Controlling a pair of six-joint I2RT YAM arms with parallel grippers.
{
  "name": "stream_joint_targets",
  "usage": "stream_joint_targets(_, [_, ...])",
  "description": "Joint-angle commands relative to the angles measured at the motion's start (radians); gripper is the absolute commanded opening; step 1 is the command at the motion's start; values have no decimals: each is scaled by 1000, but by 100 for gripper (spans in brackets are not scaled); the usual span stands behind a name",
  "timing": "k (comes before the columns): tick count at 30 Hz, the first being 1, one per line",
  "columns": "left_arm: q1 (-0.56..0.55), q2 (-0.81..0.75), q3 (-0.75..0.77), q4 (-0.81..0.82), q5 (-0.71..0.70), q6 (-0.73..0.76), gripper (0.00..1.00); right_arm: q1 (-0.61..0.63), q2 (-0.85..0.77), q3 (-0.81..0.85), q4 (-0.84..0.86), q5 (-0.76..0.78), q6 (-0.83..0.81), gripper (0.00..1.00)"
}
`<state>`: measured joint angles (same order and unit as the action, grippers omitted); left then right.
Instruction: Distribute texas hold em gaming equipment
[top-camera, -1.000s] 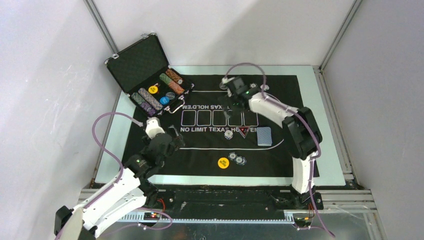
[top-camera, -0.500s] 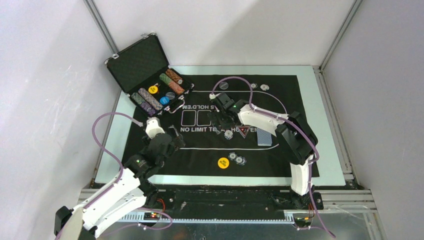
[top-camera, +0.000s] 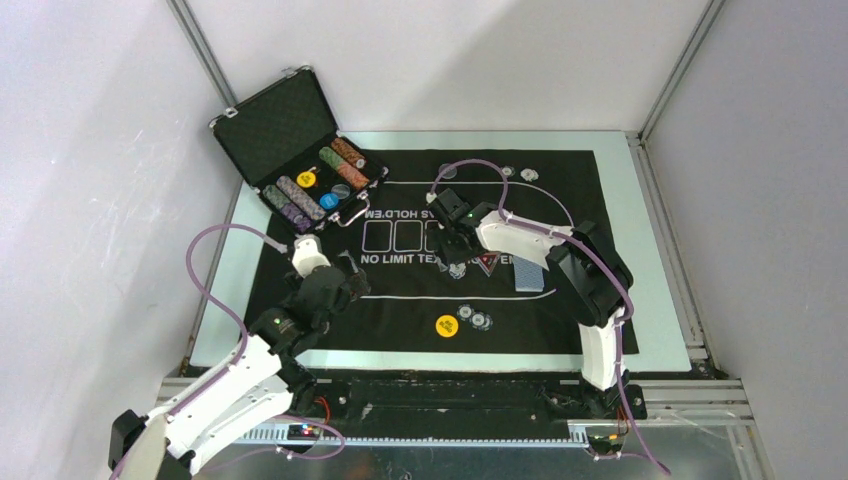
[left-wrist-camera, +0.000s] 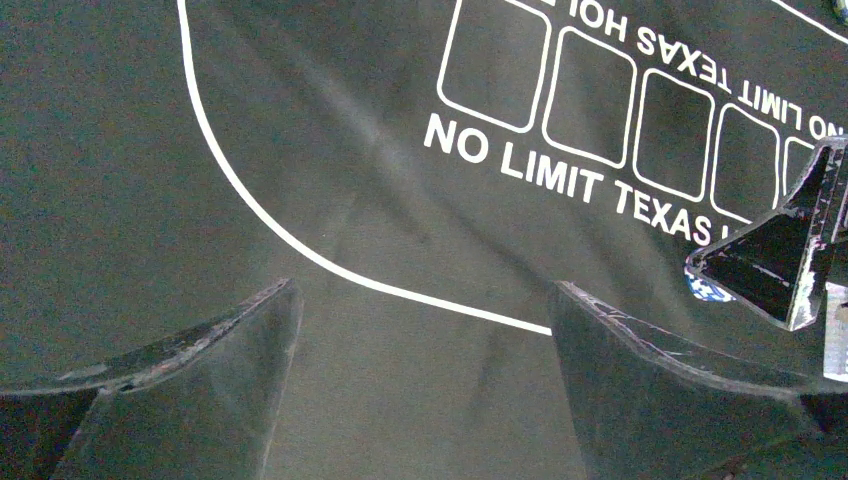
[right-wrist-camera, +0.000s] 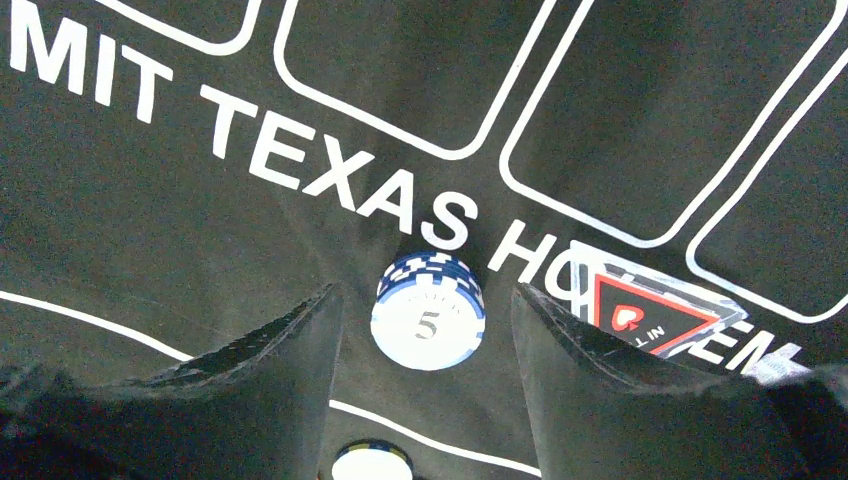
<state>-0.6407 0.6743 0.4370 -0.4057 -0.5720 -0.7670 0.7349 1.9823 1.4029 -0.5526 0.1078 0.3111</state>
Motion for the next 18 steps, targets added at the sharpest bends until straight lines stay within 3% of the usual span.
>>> stream_joint_targets(1, [6, 0, -17, 9, -18, 3, 100, -6, 4, -8, 1, -12, 26, 64])
stream_joint_targets(18, [7, 5, -15, 6, -17, 0, 100, -1, 9, -37, -5, -26, 41, 55])
